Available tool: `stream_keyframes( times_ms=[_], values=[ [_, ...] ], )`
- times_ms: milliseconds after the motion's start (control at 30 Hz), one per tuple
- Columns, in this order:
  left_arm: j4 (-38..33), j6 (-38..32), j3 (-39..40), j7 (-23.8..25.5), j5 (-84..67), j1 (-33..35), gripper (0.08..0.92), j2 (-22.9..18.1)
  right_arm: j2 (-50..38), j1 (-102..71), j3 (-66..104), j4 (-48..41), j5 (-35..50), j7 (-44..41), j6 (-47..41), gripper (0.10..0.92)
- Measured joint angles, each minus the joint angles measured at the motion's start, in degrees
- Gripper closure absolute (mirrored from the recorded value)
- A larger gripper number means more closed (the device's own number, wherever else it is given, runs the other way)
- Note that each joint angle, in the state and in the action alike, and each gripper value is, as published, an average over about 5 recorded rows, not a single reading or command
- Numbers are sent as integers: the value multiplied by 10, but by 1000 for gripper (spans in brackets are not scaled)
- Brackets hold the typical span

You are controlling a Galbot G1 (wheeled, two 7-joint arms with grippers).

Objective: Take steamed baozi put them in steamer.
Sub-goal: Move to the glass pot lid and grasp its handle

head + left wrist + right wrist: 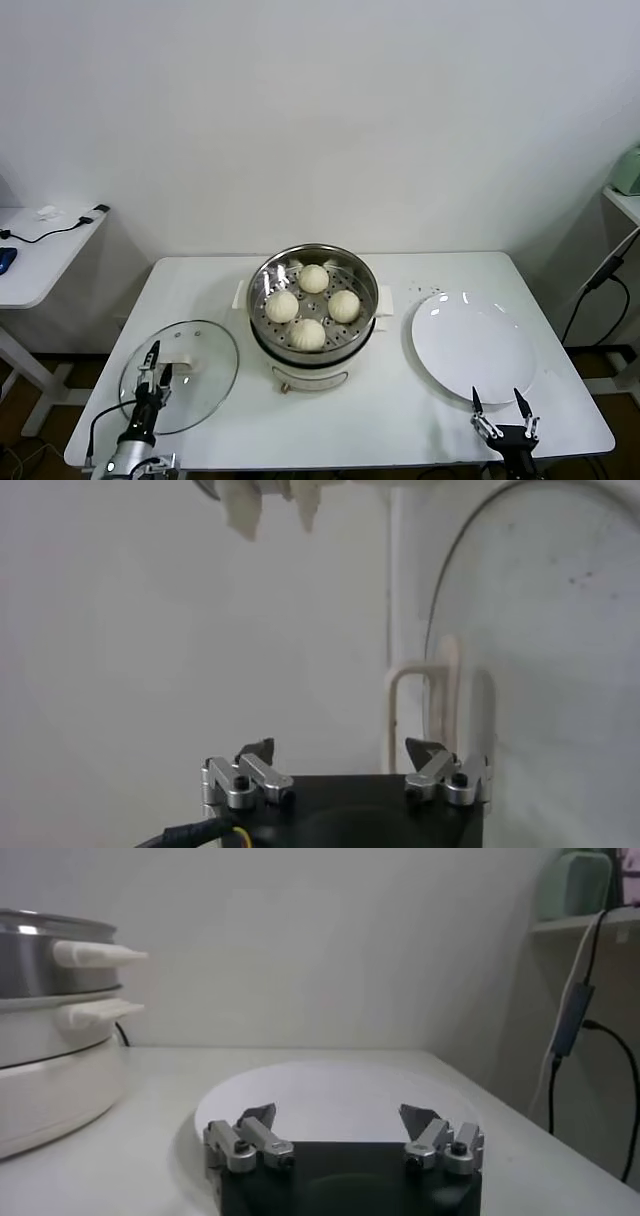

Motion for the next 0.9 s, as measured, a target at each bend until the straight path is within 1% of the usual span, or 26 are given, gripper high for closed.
stream_keyframes(
  times_ms=[67,133,800,900],
  values=[
    [5,6,2,2,1,-4,195,-1,0,-1,0,1,0,0,1,203],
    [11,11,3,3,3,-7,236,-2,0,-1,0,2,0,0,1,203],
    [37,33,2,-6,11,-27,812,-27,2,2,1,-1,-5,-8,-1,203],
    [36,31,-2,-8,8,-29,863,-30,2,3,2,0,-6,-9,-2,203]
  ],
)
